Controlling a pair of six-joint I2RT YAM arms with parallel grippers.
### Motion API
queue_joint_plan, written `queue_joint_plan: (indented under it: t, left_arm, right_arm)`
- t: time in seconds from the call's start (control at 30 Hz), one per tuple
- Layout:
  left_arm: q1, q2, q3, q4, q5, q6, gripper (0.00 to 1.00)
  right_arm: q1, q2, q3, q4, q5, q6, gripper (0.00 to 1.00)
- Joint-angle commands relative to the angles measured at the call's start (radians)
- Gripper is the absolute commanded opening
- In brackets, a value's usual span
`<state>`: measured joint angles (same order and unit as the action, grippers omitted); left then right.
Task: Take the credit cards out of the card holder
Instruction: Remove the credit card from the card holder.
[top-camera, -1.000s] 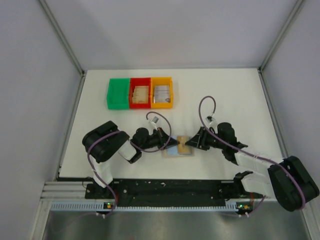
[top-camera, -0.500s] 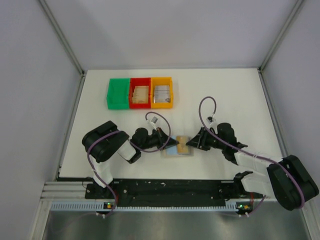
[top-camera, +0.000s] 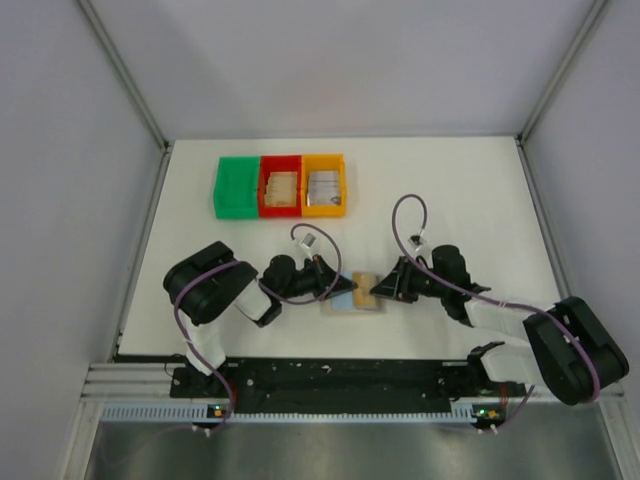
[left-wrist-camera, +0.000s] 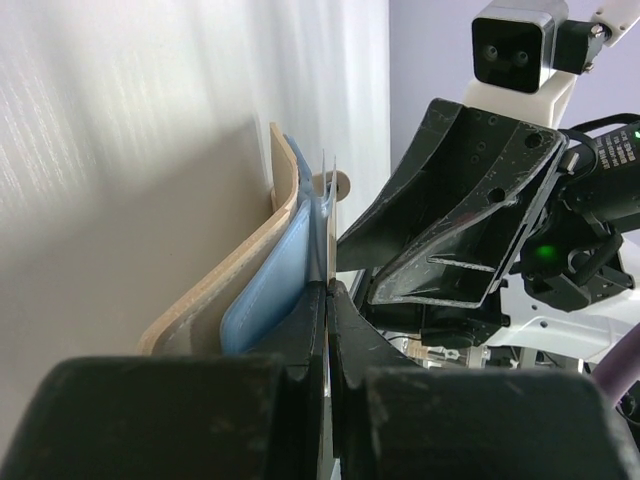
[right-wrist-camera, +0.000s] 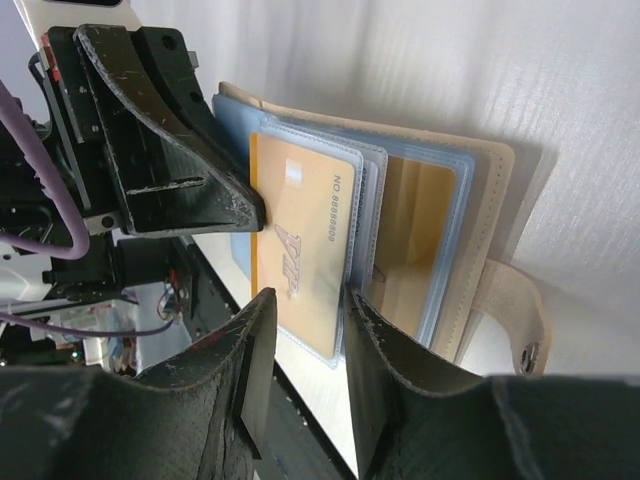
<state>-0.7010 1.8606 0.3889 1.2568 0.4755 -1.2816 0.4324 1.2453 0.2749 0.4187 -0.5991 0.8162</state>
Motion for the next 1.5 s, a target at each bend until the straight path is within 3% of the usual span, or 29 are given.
queue_joint_plan:
  t: [0.0, 0.23, 0.37, 0.83, 0.97, 1.1, 1.17, 1.47]
  left_arm:
    - [0.005, -0.057, 0.011, 0.354, 0.018, -0.010, 0.00]
    - [0.005, -0.057, 0.015, 0.358, 0.032, -0.010, 0.00]
    - [0.005, -0.057, 0.013, 0.365, 0.037, -0.012, 0.00]
    - [0.075, -0.083, -0.074, 0.371, 0.071, 0.002, 0.06]
    - [0.075, -0.075, -0.070, 0.414, 0.089, -0.007, 0.04]
    - [0.075, -0.086, -0.048, 0.412, 0.106, -0.005, 0.02]
    - [0.077, -0.092, -0.041, 0.412, 0.109, -0.005, 0.02]
    - [0.077, -0.110, -0.019, 0.412, 0.121, -0.012, 0.04]
  right_arm:
    - [-0.015, 0.008, 0.007, 0.085, -0.034, 0.011, 0.32]
    - [-0.015, 0.020, -0.002, 0.172, -0.056, 0.044, 0.22]
    - [-0.017, 0.014, -0.003, 0.169, -0.045, 0.043, 0.00]
    - [-0.054, -0.015, -0.008, 0.055, 0.008, -0.018, 0.00]
    - [-0.055, -0.001, 0.000, 0.119, -0.050, -0.003, 0.00]
    - [-0.054, 0.008, 0.021, 0.172, -0.094, 0.031, 0.36]
    - [-0.055, 0.013, 0.036, 0.149, -0.090, 0.023, 0.45]
    - [-0.050, 0.111, 0.056, 0.215, -0.123, 0.046, 0.46]
